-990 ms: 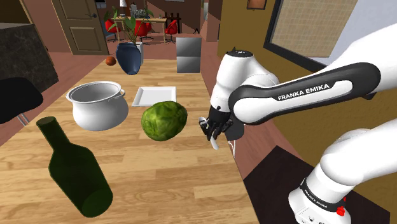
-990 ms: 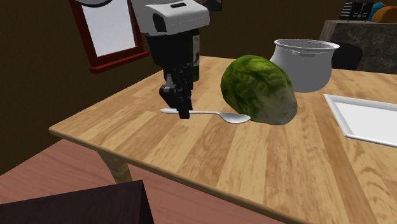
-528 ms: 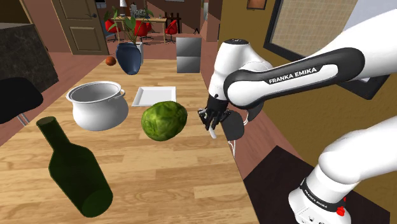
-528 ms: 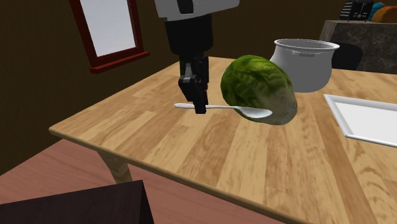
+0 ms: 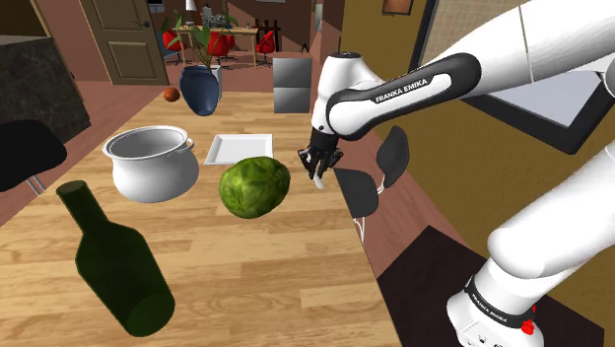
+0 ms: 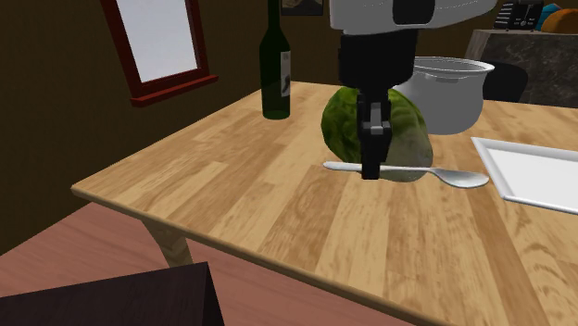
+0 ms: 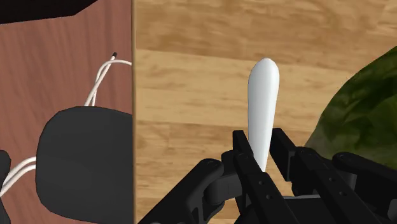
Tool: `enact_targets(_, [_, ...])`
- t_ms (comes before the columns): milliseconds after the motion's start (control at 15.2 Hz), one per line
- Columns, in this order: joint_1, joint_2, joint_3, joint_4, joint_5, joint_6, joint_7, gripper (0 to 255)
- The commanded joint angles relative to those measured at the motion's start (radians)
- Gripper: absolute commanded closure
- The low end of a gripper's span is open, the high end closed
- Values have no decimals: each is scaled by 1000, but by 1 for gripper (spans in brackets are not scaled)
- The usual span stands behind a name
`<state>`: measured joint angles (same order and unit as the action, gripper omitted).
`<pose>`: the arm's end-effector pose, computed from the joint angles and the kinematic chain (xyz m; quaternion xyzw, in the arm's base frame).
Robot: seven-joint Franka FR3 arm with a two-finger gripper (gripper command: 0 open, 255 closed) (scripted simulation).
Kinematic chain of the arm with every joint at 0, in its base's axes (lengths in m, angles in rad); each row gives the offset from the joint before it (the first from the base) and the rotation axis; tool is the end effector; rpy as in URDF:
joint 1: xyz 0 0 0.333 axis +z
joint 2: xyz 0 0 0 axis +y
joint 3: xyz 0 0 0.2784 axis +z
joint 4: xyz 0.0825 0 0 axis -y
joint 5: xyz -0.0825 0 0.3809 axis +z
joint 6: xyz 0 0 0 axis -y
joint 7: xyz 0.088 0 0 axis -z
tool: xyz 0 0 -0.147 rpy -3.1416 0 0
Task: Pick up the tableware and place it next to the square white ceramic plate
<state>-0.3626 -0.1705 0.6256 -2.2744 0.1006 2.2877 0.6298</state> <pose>0.4997 0.1385 0.3535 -0.9744 0.2109 -0.0737 0.0247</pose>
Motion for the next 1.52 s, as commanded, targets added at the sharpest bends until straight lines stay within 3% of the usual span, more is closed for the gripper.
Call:
enact_targets(0, [-24, 64, -4, 63, -46, -9, 1, 255])
enact_targets(396, [-61, 275, -33, 276, -186, -49, 6, 255])
enact_targets(792, [-48, 486, -77, 536, -295, -129, -5, 255])
enact_targets(1452, [-36, 538, -97, 467, -336, -15, 22, 255])
